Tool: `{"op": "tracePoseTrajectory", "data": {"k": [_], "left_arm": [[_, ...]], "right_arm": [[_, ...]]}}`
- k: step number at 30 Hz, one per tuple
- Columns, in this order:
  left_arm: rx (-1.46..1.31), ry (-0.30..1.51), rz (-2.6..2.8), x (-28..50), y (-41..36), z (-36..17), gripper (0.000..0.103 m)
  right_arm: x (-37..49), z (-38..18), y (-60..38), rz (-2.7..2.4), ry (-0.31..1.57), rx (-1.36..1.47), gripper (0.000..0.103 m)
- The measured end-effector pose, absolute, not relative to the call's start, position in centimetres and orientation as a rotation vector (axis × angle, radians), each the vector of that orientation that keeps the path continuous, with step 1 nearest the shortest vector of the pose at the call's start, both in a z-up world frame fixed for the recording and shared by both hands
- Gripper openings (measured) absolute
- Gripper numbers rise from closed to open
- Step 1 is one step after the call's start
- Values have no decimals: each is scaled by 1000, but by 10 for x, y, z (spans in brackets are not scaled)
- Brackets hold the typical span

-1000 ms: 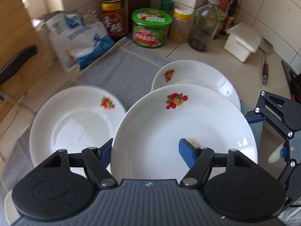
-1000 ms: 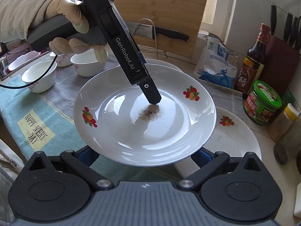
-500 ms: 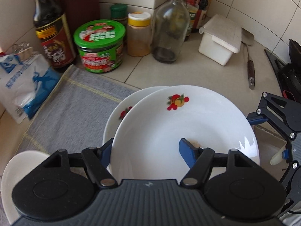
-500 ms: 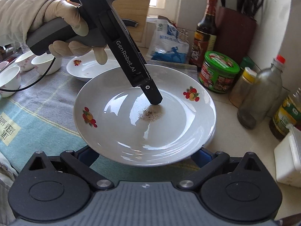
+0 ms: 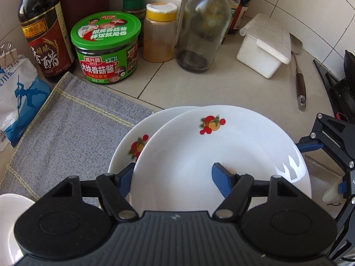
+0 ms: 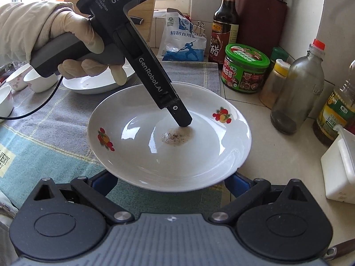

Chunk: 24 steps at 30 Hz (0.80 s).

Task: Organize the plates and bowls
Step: 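Carry the stained plate with the left tool over the shallow flower plate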

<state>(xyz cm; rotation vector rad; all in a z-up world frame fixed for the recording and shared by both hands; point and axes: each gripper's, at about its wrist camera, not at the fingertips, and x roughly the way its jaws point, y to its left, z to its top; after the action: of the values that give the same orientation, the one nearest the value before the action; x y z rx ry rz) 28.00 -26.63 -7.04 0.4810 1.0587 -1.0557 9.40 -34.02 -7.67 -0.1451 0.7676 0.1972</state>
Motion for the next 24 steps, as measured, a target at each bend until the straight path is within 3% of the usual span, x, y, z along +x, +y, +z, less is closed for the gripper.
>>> {"op": "tracePoseTrajectory", "data": {"k": [24], "left_arm": [[508,1006,-1027,277,-262,-63,72]], "right_arm": [[90,-72,-333,165,755,-174,103]]}}
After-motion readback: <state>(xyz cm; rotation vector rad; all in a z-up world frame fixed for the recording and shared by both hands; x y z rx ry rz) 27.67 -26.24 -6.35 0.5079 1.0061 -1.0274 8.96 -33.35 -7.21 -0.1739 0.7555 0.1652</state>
